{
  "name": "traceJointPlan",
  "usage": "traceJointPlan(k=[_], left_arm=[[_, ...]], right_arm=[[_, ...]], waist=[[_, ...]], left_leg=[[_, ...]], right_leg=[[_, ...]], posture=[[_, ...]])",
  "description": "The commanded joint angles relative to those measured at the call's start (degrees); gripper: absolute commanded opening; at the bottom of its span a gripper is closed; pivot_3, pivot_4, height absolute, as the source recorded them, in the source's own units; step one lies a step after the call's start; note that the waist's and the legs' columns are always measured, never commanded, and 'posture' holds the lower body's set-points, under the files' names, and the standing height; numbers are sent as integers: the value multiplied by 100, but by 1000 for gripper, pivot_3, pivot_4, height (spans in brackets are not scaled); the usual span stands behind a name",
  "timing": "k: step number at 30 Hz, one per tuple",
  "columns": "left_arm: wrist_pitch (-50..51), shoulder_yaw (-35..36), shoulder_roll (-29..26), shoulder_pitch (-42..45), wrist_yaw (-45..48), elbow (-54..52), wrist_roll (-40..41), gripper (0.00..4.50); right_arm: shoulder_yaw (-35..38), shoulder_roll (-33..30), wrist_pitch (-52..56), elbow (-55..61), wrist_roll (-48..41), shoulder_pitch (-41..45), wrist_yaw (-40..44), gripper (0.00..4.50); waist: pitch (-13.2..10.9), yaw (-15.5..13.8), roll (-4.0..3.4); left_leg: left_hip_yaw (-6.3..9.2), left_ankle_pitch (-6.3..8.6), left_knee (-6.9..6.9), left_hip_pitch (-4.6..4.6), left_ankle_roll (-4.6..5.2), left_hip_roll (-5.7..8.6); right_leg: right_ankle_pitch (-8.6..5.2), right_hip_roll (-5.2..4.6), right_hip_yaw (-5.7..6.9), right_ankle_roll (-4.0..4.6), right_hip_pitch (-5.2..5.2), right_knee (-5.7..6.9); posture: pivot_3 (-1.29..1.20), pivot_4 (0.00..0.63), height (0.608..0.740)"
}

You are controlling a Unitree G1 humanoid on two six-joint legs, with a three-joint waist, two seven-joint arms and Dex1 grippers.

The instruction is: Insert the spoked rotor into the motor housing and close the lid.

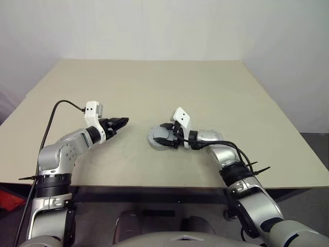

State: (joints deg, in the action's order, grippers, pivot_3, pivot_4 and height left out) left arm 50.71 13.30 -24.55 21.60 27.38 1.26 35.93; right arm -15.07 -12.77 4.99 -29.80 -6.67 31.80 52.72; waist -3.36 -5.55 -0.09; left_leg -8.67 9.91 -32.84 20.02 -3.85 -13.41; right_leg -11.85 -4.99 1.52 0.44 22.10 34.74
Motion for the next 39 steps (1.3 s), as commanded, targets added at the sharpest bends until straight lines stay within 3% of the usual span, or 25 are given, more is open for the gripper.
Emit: traceJointPlan(k=[1,10,16,27,30,34,37,39], left_arm=[[-18,105,-34,64,1,-214,67,2627],[-40,90,-6,81,-4,-195,65,2627],[-44,71,19,118,-2,-169,61,2627],[135,-160,338,110,-54,-336,98,2627],[164,-173,360,99,-53,-367,104,2627],[189,-175,351,88,-36,-381,105,2627],[206,-185,360,90,-42,-397,105,2627],[219,-184,362,94,-42,-403,105,2627]], right_arm=[[-257,-358,380,-701,523,-292,-50,3105],[-491,-553,255,-1144,734,-296,-135,3105],[-555,-593,302,-1270,791,-250,-189,3105],[-597,-601,334,-1384,759,-175,-127,3105],[-587,-627,216,-1554,805,-87,-200,3105],[-610,-661,41,-1850,818,83,-249,3105],[-644,-649,-98,-2123,836,230,-296,3105],[-654,-619,-233,-2294,848,312,-372,3105]], waist=[[8,0,-3],[80,0,-17],[90,15,-31],[90,34,-32],[91,72,-51],[90,151,-87],[74,162,-113],[30,162,-196]], left_leg=[[0,0,6,0,0,2],[13,14,15,-34,23,60],[23,28,75,-87,45,76],[36,47,78,-88,75,141],[38,53,92,-87,84,155],[53,54,196,-90,85,154],[53,55,198,-90,86,152],[57,56,221,-91,87,131]], right_leg=[[-1,0,0,-2,0,-5],[-28,-35,-4,-46,-21,-31],[-32,-32,22,-54,-128,-200],[-53,-77,34,-90,-129,-226],[-56,-129,105,-95,-135,-256],[-56,-145,199,-95,-191,-426],[-57,-161,238,-95,-208,-437],[-56,-185,335,-95,-244,-485]], posture=[[0,0,740],[0,0,740],[0,0,740],[0,0,740],[0,0,740],[0,0,740],[0,0,740],[0,0,740]])
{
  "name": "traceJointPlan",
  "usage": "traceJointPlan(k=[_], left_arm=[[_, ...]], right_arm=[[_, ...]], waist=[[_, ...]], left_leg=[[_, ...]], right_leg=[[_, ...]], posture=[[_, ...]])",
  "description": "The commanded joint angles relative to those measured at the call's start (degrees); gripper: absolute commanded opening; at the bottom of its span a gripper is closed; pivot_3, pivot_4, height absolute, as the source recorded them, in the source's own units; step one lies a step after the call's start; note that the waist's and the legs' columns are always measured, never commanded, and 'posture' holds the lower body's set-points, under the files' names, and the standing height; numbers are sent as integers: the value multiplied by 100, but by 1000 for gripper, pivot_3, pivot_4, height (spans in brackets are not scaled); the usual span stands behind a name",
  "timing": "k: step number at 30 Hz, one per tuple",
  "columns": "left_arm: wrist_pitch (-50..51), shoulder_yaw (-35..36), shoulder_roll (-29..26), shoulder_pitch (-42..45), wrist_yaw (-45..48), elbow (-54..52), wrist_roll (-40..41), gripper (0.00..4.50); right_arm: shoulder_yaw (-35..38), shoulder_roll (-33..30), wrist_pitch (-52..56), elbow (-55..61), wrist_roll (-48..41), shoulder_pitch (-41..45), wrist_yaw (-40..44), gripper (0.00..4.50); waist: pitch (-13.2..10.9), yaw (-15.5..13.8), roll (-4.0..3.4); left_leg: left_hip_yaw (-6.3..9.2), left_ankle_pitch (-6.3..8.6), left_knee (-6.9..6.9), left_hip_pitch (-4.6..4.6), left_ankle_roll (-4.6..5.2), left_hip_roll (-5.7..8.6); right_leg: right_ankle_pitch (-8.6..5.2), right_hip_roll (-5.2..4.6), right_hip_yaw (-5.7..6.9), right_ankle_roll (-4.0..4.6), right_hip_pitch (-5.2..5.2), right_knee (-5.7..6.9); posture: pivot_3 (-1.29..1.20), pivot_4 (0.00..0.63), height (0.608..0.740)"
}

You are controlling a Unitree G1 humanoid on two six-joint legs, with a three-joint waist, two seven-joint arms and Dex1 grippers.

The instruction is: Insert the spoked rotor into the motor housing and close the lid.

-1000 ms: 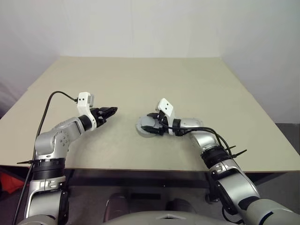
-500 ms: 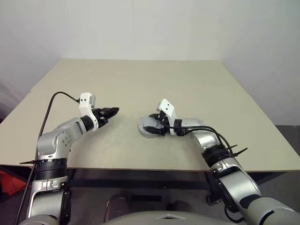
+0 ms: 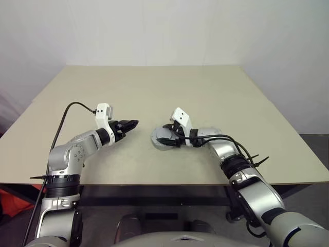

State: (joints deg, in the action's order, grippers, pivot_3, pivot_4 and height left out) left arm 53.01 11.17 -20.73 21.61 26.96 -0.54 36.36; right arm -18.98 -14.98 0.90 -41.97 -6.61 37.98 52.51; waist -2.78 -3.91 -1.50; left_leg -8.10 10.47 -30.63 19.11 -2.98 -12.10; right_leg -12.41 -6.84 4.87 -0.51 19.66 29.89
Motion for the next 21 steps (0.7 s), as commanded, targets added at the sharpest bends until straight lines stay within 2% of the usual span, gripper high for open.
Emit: traceJointPlan(k=[1,2,3,4,5,6,7,8,9,11,16,18,21], left_arm=[[-4,27,-20,95,1,-227,64,2627],[3,24,-20,94,1,-233,67,2627],[10,20,-21,92,0,-239,70,2627],[19,22,-17,91,-1,-246,72,2627],[28,23,-12,84,-3,-259,73,2627],[36,25,-7,75,-8,-274,75,2627],[46,28,-1,68,-14,-288,77,2627],[53,29,6,61,-19,-300,79,2627],[57,29,12,56,-21,-304,80,2627],[65,29,22,47,-24,-316,82,2627],[86,33,43,37,-35,-338,91,2627],[86,27,48,36,-34,-334,91,2627],[86,19,55,39,-33,-330,91,2627]], right_arm=[[-267,-379,116,-1139,837,-276,-360,3105],[-269,-360,69,-1186,827,-255,-356,3105],[-267,-341,33,-1221,822,-237,-357,3105],[-260,-323,2,-1248,811,-220,-370,3105],[-229,-300,-6,-1274,781,-201,-399,3105],[-196,-280,-2,-1298,754,-184,-425,3105],[-166,-266,6,-1311,733,-173,-438,3105],[-144,-259,18,-1313,721,-169,-425,3105],[-139,-259,20,-1312,721,-167,-411,3105],[-135,-264,18,-1302,726,-175,-389,3105],[-72,-255,67,-1246,764,-222,-329,3105],[34,-204,228,-1194,651,-232,-285,3105],[258,-111,534,-1077,447,-208,-218,3105]], waist=[[-38,-50,-46],[-19,-171,68],[37,-256,335],[45,-395,264],[60,-459,203],[95,-456,138],[102,-454,128],[105,-397,154],[98,-354,139],[82,-303,141],[67,-270,123],[72,-215,131],[88,-147,156]], left_leg=[[-12,2,48,10,1,-32],[-65,1,118,39,1,-69],[-230,1,143,42,1,-84],[-413,-3,78,-26,-9,-58],[-362,223,-189,10,-40,-95],[-258,263,-376,-9,-5,-59],[-148,272,-322,-80,-24,37],[-112,140,-202,-96,3,102],[-104,131,-161,-65,-13,100],[-64,132,-166,-35,-10,93],[-39,150,-139,-42,19,113],[-38,150,-94,-37,19,119],[-49,149,-71,-33,19,127]], right_leg=[[-1,-3,63,1,-48,-26],[-137,-35,65,48,-60,203],[-323,-20,-83,140,-61,648],[-494,23,-339,1,15,751],[-533,41,-416,19,48,781],[-534,50,-417,18,68,758],[-533,79,-379,16,133,729],[-529,94,-390,17,186,686],[-518,140,-392,30,187,621],[-392,175,-382,81,154,501],[-391,163,-355,82,91,386],[-391,161,-347,82,78,319],[-389,161,-366,84,62,302]], posture=[[0,0,740],[0,0,740],[0,0,740],[0,0,740],[0,0,740],[0,0,740],[0,0,740],[0,0,740],[0,0,740],[0,0,740],[0,0,740],[0,0,740],[0,0,740]])
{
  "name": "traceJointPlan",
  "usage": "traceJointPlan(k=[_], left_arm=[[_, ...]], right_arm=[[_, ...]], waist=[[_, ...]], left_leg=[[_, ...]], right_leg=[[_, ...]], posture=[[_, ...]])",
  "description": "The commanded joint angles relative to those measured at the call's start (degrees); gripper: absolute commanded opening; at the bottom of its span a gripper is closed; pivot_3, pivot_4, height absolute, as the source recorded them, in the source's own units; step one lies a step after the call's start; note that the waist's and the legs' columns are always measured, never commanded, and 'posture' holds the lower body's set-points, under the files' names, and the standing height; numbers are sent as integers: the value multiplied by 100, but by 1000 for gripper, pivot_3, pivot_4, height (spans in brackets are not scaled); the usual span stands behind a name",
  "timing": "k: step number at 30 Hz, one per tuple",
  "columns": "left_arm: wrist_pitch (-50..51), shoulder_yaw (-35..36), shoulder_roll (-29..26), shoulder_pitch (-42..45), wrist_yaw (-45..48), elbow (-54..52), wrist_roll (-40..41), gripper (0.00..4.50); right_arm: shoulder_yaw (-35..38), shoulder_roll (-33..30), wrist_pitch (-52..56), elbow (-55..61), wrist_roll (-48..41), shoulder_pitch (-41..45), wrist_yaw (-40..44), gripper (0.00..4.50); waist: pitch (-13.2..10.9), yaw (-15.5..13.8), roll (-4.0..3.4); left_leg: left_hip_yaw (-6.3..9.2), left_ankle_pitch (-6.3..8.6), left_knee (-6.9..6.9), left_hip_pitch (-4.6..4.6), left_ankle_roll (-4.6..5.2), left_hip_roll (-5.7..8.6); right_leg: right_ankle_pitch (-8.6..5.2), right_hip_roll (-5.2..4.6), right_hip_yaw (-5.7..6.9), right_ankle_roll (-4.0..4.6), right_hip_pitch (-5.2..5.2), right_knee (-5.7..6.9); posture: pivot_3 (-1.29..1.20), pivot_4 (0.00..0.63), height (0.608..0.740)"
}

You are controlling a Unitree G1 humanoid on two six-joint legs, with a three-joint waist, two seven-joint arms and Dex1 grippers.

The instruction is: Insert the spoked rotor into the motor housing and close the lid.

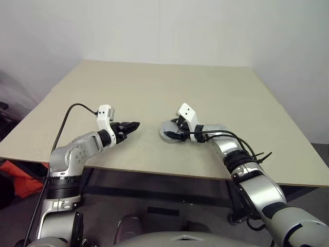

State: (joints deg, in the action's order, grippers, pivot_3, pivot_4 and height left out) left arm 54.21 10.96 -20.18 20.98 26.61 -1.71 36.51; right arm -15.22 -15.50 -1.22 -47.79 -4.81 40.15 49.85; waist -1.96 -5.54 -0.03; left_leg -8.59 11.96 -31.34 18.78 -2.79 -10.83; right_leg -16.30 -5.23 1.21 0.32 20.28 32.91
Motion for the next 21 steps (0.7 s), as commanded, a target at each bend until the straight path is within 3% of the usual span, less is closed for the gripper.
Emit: traceJointPlan(k=[1,5,12,21], left_arm=[[-38,39,3,103,4,-209,75,2627],[-54,30,8,105,10,-193,66,2627],[-89,40,8,109,18,-166,46,2627],[-127,47,-4,125,16,-138,17,2627]], right_arm=[[18,-8,941,-424,139,-395,75,3105],[378,98,1533,-154,-171,-293,116,3105],[477,99,1303,322,-254,-423,271,3105],[446,42,814,1245,-396,-819,986,3105]], waist=[[11,23,17],[26,55,47],[19,62,-6],[15,70,-2]], left_leg=[[0,-1,0,1,0,-2],[-2,-8,-9,31,3,-10],[-14,-29,12,37,-34,-93],[-22,-69,-3,106,-33,-94]], right_leg=[[10,1,-1,10,-4,3],[199,4,2,24,-18,20],[194,84,25,42,16,75],[208,91,25,95,86,69]], posture=[[0,0,740],[0,0,740],[0,0,740],[0,0,740]])
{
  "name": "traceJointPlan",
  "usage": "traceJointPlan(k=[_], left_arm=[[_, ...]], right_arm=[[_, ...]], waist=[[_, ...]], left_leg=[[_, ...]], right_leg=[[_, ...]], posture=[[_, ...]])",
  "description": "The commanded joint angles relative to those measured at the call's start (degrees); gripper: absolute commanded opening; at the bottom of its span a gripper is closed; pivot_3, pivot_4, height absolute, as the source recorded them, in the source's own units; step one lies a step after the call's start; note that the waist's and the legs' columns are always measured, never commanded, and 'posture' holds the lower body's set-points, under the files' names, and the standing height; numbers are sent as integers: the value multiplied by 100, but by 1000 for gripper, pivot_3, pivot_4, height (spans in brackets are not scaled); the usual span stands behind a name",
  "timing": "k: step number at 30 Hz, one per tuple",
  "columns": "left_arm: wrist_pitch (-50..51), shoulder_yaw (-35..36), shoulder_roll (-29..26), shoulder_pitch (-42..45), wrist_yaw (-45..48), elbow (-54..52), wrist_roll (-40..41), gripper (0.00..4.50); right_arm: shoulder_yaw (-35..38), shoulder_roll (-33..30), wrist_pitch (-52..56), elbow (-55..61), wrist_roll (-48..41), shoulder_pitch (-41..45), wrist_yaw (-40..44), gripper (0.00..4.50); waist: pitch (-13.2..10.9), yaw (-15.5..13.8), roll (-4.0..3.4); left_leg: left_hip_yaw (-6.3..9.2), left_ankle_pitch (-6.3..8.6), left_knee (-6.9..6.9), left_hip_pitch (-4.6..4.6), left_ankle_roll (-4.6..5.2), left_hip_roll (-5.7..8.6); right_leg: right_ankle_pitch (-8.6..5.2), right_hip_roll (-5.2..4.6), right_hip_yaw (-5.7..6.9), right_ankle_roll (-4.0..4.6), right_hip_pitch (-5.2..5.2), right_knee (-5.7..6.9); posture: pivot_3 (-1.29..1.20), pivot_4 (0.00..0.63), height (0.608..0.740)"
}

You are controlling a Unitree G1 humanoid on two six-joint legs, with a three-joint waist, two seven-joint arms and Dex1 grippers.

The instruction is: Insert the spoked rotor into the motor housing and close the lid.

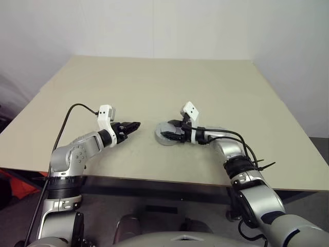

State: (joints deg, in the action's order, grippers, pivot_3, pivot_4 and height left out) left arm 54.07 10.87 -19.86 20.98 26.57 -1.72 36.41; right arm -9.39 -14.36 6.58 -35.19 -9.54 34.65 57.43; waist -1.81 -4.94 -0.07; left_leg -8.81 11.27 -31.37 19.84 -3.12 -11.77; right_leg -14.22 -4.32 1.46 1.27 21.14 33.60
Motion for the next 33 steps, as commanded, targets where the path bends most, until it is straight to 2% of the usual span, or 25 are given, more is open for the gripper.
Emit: traceJointPlan(k=[1,16,27,33], left_arm=[[-116,58,-40,126,23,-135,24,2627],[-131,85,-50,122,10,-125,13,2627],[-131,75,-53,85,11,-134,13,2627],[-141,59,-47,68,14,-128,0,2627]], right_arm=[[-158,-91,0,69,89,-300,282,3105],[-265,-147,-126,816,10,-506,543,3105],[84,42,-231,648,-122,-323,196,3105],[430,237,-504,333,-127,-39,-318,3105]], waist=[[-1,20,2],[-21,91,25],[-44,99,23],[-88,101,13]], left_leg=[[1,3,-4,12,5,0],[5,21,-11,24,6,5],[7,22,-68,26,7,-2],[8,22,-96,29,8,-2]], right_leg=[[1,3,2,1,6,1],[1,13,17,-3,4,4],[-12,13,15,19,-3,28],[-13,12,9,20,6,65]], posture=[[0,0,740],[0,0,740],[0,0,740],[0,0,740]])
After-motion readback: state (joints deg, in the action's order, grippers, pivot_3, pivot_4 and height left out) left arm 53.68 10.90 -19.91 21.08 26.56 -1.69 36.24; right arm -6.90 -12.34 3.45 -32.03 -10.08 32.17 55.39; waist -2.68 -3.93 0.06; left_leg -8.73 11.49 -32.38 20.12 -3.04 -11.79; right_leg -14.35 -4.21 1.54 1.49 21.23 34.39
